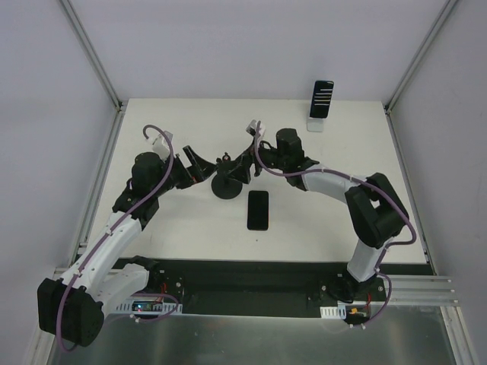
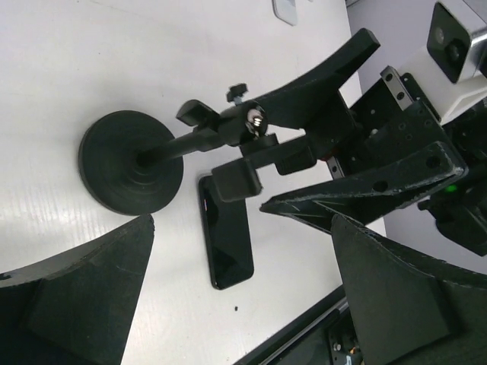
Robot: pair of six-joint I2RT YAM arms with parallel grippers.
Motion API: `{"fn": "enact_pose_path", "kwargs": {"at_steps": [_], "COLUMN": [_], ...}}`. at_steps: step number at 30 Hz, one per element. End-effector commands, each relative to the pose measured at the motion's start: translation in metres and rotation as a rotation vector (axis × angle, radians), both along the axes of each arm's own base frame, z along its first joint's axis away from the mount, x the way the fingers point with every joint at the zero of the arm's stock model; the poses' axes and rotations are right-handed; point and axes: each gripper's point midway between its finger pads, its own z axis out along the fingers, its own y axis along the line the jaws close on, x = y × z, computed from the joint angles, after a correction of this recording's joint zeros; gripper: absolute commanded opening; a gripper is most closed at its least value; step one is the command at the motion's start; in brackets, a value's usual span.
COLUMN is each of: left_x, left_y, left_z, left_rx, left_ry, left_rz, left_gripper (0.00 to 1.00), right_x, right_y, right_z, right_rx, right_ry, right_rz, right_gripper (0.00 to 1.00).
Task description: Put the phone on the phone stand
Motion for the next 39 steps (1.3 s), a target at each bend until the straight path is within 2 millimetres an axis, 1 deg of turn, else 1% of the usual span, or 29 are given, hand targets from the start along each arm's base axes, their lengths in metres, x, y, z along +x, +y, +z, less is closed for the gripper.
{"fn": "enact_pose_path", "kwargs": {"at_steps": [1, 3, 4, 5, 6, 7, 8, 9, 10, 11, 12, 13, 14, 15, 17, 18, 19, 21, 22, 23, 24, 26, 27, 28, 29, 30, 32, 34, 39], "left_x": [0.010, 0.012, 0.011, 0.011, 0.011, 0.009, 0.010, 0.010, 0.008, 0.007, 0.012, 0.013, 0.011, 0.018, 0.024, 0.031, 0.036, 0.048, 0.054, 0.057, 0.061, 0.068, 0.070, 0.071, 0.072, 0.073, 0.067, 0.057, 0.044], "left_y": [0.002, 0.006, 0.007, 0.009, 0.011, 0.013, 0.018, 0.019, 0.022, 0.022, 0.022, 0.021, 0.016, 0.021, 0.019, 0.026, 0.030, 0.048, 0.052, 0.056, 0.060, 0.068, 0.069, 0.067, 0.067, 0.069, 0.074, 0.077, 0.082], "left_z": [0.010, 0.006, 0.006, 0.006, 0.005, 0.000, 0.000, -0.002, -0.009, -0.011, 0.000, -0.008, -0.007, 0.004, 0.001, 0.005, 0.002, 0.002, 0.004, 0.006, 0.012, 0.018, 0.018, 0.019, 0.016, 0.014, -0.008, -0.022, -0.011], "left_rx": [0.060, 0.077, 0.078, 0.076, 0.071, 0.068, 0.062, 0.040, 0.023, 0.001, -0.061, -0.088, -0.125, -0.178, -0.217, -0.244, -0.252, -0.273, -0.286, -0.297, -0.316, -0.320, -0.286, -0.254, -0.215, -0.137, -0.053, -0.029, 0.022], "left_ry": [-0.101, -0.096, -0.095, -0.096, -0.090, -0.082, -0.089, -0.077, -0.070, -0.067, -0.098, -0.081, -0.076, -0.100, -0.073, -0.085, -0.076, -0.068, -0.070, -0.072, -0.083, -0.100, -0.112, -0.088, -0.081, -0.110, -0.070, -0.071, -0.170], "left_rz": [0.000, 0.014, 0.017, 0.022, 0.035, 0.050, 0.079, 0.096, 0.112, 0.114, 0.124, 0.121, 0.084, 0.099, 0.072, 0.095, 0.108, 0.179, 0.195, 0.204, 0.212, 0.213, 0.197, 0.169, 0.153, 0.130, 0.131, 0.138, 0.144], "left_gripper": [0.99, 0.99, 0.99, 0.98, 0.97, 0.97, 0.97, 0.96, 0.95, 0.94, 0.93, 0.93, 0.92, 0.93, 0.96, 0.97, 0.99, 0.99, 0.99, 0.99, 0.99, 0.99, 0.99, 0.99, 0.99, 0.99, 0.99, 0.99, 0.99], "right_x": [0.001, -0.008, -0.013, -0.019, -0.038, -0.042, -0.049, -0.062, -0.065, -0.071, -0.076, -0.083, -0.088, -0.093, -0.097, -0.095, -0.091, -0.091, -0.090, -0.086, -0.089, -0.087, -0.089, -0.088, -0.090, -0.086, -0.088, -0.084, -0.086], "right_y": [-0.031, -0.046, -0.058, -0.065, -0.077, -0.090, -0.098, -0.117, -0.124, -0.134, -0.153, -0.157, -0.157, -0.159, -0.153, -0.155, -0.151, -0.154, -0.151, -0.143, -0.136, -0.122, -0.118, -0.118, -0.119, -0.110, -0.110, -0.105, -0.105], "right_z": [0.036, 0.026, 0.037, 0.035, 0.007, 0.018, 0.013, -0.003, -0.007, -0.017, -0.030, -0.038, -0.042, -0.051, -0.055, -0.063, -0.055, -0.068, -0.070, -0.061, -0.074, -0.072, -0.083, -0.085, -0.088, -0.089, -0.100, -0.099, -0.122], "right_rx": [-0.081, -0.143, -0.128, -0.134, -0.199, -0.197, -0.211, -0.267, -0.269, -0.266, -0.325, -0.344, -0.331, -0.368, -0.386, -0.424, -0.429, -0.526, -0.551, -0.552, -0.600, -0.630, -0.686, -0.733, -0.776, -0.787, -0.865, -0.883, -0.955], "right_ry": [-0.094, -0.028, -0.005, 0.019, 0.088, 0.073, 0.116, 0.177, 0.208, 0.323, 0.363, 0.405, 0.469, 0.473, 0.488, 0.505, 0.508, 0.541, 0.549, 0.557, 0.598, 0.632, 0.664, 0.643, 0.646, 0.652, 0.666, 0.666, 0.707], "right_rz": [-0.149, -0.202, -0.274, -0.314, -0.338, -0.420, -0.473, -0.574, -0.634, -0.741, -0.858, -0.897, -0.946, -0.977, -0.987, -1.020, -1.024, -1.056, -1.044, -1.029, -0.995, -0.945, -0.919, -0.893, -0.877, -0.839, -0.823, -0.813, -0.784], "right_gripper": [0.99, 0.97, 0.97, 0.96, 0.96, 0.97, 0.96, 0.97, 0.97, 0.97, 0.97, 0.97, 0.97, 0.97, 0.96, 0.96, 0.96, 0.96, 0.96, 0.96, 0.96, 0.96, 0.96, 0.96, 0.96, 0.96, 0.96, 0.96, 0.96]}}
